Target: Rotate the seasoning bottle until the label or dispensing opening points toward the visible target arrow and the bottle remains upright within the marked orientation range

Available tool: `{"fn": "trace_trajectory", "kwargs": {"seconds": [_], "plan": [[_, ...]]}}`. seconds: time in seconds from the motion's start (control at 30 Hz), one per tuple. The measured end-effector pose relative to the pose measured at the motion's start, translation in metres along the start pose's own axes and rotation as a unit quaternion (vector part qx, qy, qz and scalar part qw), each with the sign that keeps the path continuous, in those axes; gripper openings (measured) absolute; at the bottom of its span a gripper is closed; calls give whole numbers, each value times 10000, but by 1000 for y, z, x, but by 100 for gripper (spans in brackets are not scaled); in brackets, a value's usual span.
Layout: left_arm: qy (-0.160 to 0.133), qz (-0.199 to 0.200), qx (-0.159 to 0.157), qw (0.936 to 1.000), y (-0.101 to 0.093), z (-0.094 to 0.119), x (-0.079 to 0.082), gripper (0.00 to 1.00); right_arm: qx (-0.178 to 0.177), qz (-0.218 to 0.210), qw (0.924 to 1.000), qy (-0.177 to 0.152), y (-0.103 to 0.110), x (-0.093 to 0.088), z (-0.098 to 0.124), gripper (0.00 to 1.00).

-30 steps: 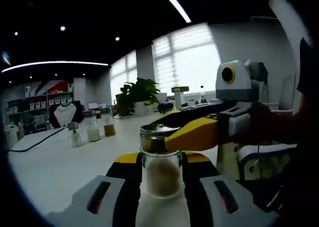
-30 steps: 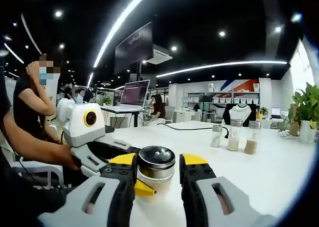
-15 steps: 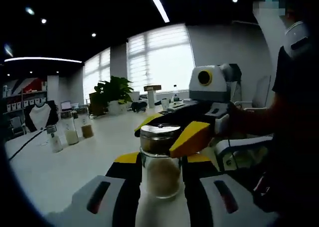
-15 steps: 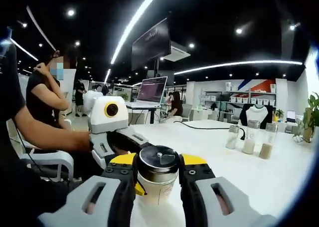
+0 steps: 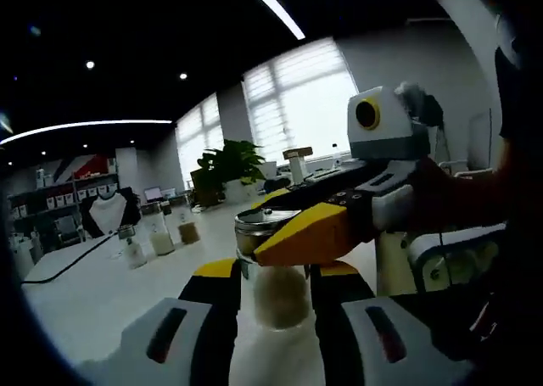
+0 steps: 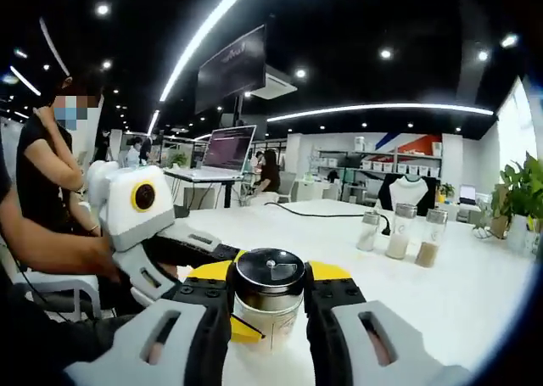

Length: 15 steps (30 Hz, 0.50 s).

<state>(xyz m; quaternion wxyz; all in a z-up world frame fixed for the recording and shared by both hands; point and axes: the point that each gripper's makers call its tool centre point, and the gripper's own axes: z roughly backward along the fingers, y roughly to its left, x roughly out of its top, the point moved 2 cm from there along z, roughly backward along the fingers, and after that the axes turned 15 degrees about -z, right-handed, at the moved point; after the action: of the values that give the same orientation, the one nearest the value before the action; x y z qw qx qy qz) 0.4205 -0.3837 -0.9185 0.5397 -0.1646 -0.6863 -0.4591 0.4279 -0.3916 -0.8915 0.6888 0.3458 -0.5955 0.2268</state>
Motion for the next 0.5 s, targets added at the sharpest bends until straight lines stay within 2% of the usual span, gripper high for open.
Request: {"fn": "trace_trajectory", "kwargs": {"seconds": [0.03,0.1,0.17,0.27,0.33,0.43,0.5], "plan": [[8,66,193,9998,0,-1,-2,36,-15,-166,9999,-26,1,0,0,29],[118,134,413,9990,0,-2,-4,36,-48,-86,9999,-23,0,0,0,29],[281,155,673,9972,1,-3,-7,36,-271,45,9996,-20,-1,-1,-1,29],[388,433,1011,9932,1,-8,-12,36,-377,-70,9992,-116,1,2,-1,29],[444,769,1222,9885,2,-9,-16,37,-392,-175,9990,-138,2,2,-1,29],[567,625,1442,9859,4,-10,-19,37,-520,-264,9982,-112,1,1,-2,29],[546,668,1386,9866,3,-8,-16,36,-403,-297,9987,-101,2,2,-1,29]]}}
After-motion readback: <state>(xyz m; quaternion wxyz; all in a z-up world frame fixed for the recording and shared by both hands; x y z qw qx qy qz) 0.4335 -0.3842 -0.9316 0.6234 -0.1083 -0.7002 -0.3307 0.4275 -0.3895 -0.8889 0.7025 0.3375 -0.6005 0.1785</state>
